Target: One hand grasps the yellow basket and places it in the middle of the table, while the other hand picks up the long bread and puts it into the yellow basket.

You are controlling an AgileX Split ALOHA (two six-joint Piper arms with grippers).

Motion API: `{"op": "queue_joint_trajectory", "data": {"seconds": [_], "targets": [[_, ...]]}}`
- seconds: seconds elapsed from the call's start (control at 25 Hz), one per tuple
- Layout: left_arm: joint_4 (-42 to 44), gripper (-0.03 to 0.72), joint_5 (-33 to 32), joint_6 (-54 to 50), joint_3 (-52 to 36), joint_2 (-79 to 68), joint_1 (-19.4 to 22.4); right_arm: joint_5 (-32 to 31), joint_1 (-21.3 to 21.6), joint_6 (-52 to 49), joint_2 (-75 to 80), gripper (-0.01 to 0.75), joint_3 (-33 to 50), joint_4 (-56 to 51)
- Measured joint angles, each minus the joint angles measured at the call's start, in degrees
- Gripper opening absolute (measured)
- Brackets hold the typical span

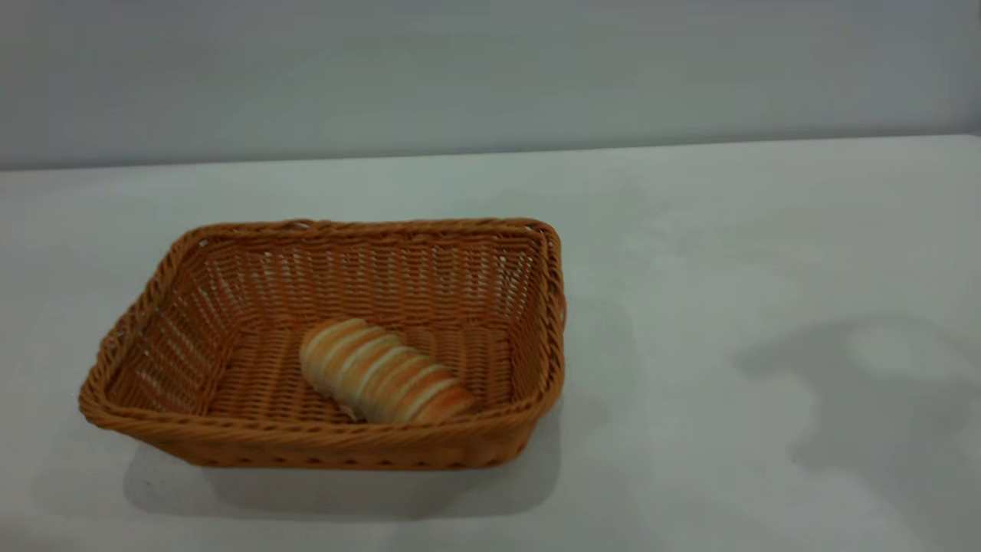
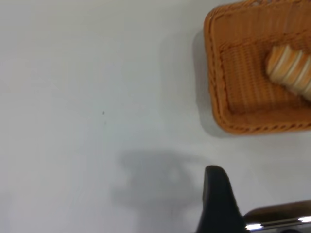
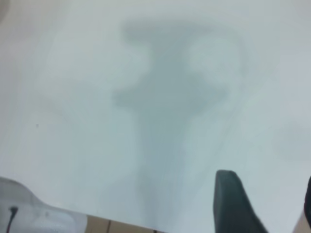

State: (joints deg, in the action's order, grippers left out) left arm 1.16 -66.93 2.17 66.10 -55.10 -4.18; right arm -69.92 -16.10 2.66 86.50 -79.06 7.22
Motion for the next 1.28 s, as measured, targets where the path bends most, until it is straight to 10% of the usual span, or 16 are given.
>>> {"op": "queue_joint_trajectory", "data": {"seconds": [1.28], "targets": [[0.0,0.517,0.9,-1.6,-37.5,55.1,0.0,0.0,0.0,1.4,-77.3,0.403,47.0,-6.4]]}}
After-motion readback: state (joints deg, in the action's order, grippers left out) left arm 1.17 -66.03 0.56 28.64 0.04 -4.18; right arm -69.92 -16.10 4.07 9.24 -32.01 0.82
